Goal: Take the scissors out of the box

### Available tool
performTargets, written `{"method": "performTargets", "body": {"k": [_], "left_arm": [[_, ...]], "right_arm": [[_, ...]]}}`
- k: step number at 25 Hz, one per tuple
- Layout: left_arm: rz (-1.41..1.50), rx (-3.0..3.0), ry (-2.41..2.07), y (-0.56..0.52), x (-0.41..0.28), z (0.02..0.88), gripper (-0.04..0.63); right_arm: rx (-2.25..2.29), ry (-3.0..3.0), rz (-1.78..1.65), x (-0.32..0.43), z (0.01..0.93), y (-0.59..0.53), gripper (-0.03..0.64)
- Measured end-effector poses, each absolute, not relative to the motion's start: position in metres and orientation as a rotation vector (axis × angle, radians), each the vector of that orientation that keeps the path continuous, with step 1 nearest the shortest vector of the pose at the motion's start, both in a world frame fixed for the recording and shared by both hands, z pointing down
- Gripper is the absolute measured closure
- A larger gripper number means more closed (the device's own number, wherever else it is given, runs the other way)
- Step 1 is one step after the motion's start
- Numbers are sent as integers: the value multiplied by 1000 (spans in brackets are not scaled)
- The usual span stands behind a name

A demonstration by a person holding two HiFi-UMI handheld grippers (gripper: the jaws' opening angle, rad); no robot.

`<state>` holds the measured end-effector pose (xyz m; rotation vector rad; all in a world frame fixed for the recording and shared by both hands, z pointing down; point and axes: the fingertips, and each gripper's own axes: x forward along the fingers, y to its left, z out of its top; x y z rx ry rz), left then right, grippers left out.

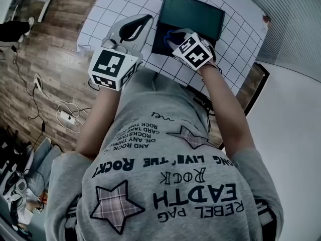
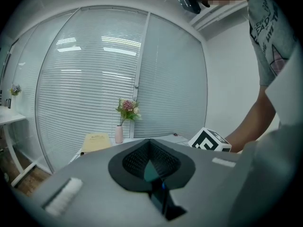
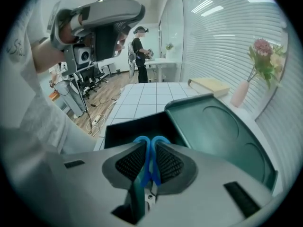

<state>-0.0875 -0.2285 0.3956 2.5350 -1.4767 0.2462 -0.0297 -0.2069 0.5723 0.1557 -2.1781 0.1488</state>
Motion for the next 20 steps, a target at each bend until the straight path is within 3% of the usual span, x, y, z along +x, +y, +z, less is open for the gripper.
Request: {"method": "performTargets", "body": {"k": [20], "left_arm": [[250, 2586, -1483, -233, -80, 377, 591]], "right_arm": [[188, -2317, 47, -26, 532, -210, 537]]}}
